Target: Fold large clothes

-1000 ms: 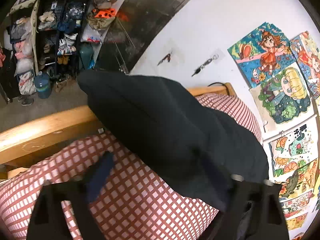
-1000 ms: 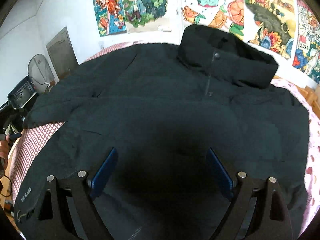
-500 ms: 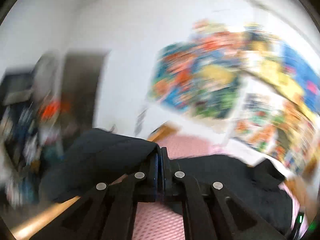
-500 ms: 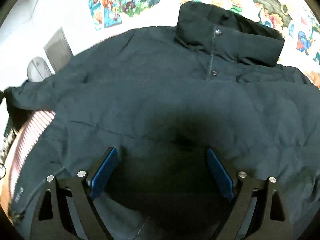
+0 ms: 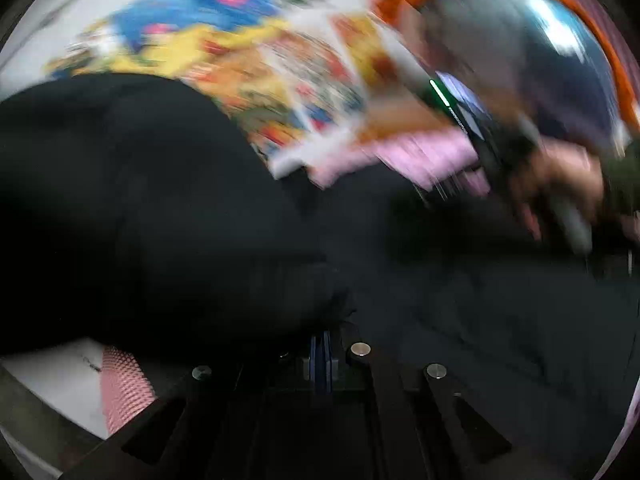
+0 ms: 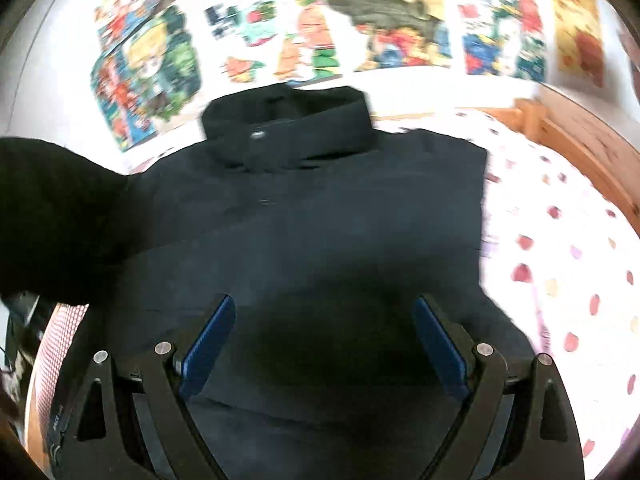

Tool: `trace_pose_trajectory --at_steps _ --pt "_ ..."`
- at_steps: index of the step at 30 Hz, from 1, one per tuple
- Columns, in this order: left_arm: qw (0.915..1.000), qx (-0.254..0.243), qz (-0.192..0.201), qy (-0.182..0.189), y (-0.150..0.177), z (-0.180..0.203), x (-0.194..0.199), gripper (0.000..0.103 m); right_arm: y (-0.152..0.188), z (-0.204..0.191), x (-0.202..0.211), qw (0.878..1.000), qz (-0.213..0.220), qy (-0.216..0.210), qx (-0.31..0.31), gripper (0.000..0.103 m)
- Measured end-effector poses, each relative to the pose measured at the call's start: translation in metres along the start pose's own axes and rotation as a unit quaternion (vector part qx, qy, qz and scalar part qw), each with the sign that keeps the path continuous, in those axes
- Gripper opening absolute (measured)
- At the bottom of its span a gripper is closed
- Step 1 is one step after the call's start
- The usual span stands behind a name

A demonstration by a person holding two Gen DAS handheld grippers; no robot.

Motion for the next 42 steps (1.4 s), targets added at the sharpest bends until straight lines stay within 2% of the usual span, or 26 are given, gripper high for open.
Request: trace_pose_trajectory --at_steps 4,6,7,10,11,12,13,14,15,17,20,23,25,26,27,29,31,32,33,34,36,37,39,42 --pt "0.9967 -0.019 -0.062 0.049 0.019 0.037 -0.034 0.008 0.010 0.022 -0.009 1.000 -0.018 -0.018 -0.018 0.087" --pt "0.9936 -0.022 -0.085 0.072 0.029 0.048 -0.041 0.010 0.018 0.029 -0.010 0.998 -0.031 -0.051 -0.030 0.087" --pt "0.9914 -0.019 -0.097 0.086 0.034 0.052 -0.044 0.010 0.022 0.029 -0.011 0.997 -0.040 -0.053 -0.032 0.087" --pt "0.9881 0.000 -0.100 0.117 0.041 0.055 -0.038 0.017 0.036 0.032 -0.012 0.989 -0.064 -0.124 -0.055 0.087" --pt "0.9879 0.008 -0.097 0.121 0.046 0.055 -0.036 0.027 0.040 0.035 -0.012 0.987 -0.073 -0.127 -0.061 0.087" --pt "0.9884 0.021 -0.090 0.120 0.047 0.052 -0.031 0.047 0.044 0.036 -0.013 0.987 -0.078 -0.128 -0.063 0.087" --pt "0.9892 0.035 -0.080 0.118 0.051 0.046 -0.027 0.059 0.048 0.038 -0.013 0.985 -0.082 -0.133 -0.067 0.087" --pt "0.9901 0.048 -0.068 0.113 0.053 0.040 -0.021 0.078 0.051 0.043 -0.012 0.982 -0.087 -0.148 -0.082 0.087" --pt "0.9909 0.071 -0.049 0.104 0.056 0.029 -0.012 0.084 0.055 0.044 -0.012 0.978 -0.091 -0.161 -0.095 0.087" --pt "0.9893 0.110 -0.032 0.091 0.064 0.012 -0.001 0.086 0.061 0.049 -0.011 0.959 -0.110 -0.222 -0.141 0.087" --pt "0.9820 0.184 -0.010 0.043 0.076 -0.027 0.014 0.089 0.073 0.038 -0.009 0.937 -0.125 -0.283 -0.161 0.087" --pt "0.9626 0.270 0.010 -0.013 0.092 -0.070 0.018 0.095 0.079 0.022 -0.004 0.918 -0.133 -0.337 -0.160 0.087" --pt "0.9433 0.330 0.017 -0.033 0.110 -0.093 0.023 0.097 0.077 0.018 -0.002 0.908 -0.121 -0.360 -0.175 0.087" --pt "0.9315 0.361 0.018 -0.039 0.117 -0.105 0.022 0.097 0.077 0.018 -0.002 0.910 -0.118 -0.356 -0.176 0.087" --pt "0.9188 0.392 0.019 -0.043 0.126 -0.114 0.023 0.097 0.078 0.018 -0.006 0.918 -0.120 -0.336 -0.170 0.087" --pt "0.8987 0.435 0.015 -0.053 0.140 -0.126 0.021 0.098 0.084 0.016 -0.015 0.934 -0.128 -0.296 -0.156 0.087" --pt "0.8799 0.470 -0.003 -0.073 0.154 -0.136 0.016 0.098 0.090 0.018 -0.025 0.941 -0.139 -0.269 -0.154 0.087" --pt "0.8748 0.479 -0.007 -0.075 0.159 -0.138 0.017 0.098 0.093 0.015 -0.028 0.943 -0.143 -0.258 -0.152 0.080" --pt "0.8690 0.489 -0.012 -0.076 0.160 -0.143 0.014 0.098 0.093 0.015 -0.029 0.946 -0.144 -0.252 -0.147 0.066" --pt "0.8624 0.500 -0.018 -0.079 0.164 -0.146 0.013 0.098 0.093 0.012 -0.028 0.947 -0.145 -0.248 -0.140 0.061" --pt "0.8564 0.509 -0.017 -0.086 0.162 -0.156 0.012 0.098 0.088 0.006 -0.023 0.950 -0.136 -0.248 -0.128 0.025" --pt "0.8568 0.507 -0.012 -0.093 0.159 -0.161 0.014 0.098 0.081 0.000 -0.018 0.958 -0.132 -0.233 -0.105 0.017" --pt "0.8598 0.499 0.001 -0.110 0.149 -0.171 0.016 0.098 0.061 -0.007 -0.008 0.972 -0.108 -0.198 -0.059 0.008" --pt "0.8668 0.480 0.014 -0.136 0.132 -0.184 0.010 0.098 0.023 -0.002 0.008 0.984 -0.044 -0.165 -0.042 0.006"
Point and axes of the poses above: each gripper's, at about its wrist camera, not at the fingertips, and x roughly against the way its jaws point, z to its right, y to its underside, the point moved 6 cm from there along -x, roughly the way its jaws point, and after that the axes turned 8 degrees about y, right-handed, at the moved point
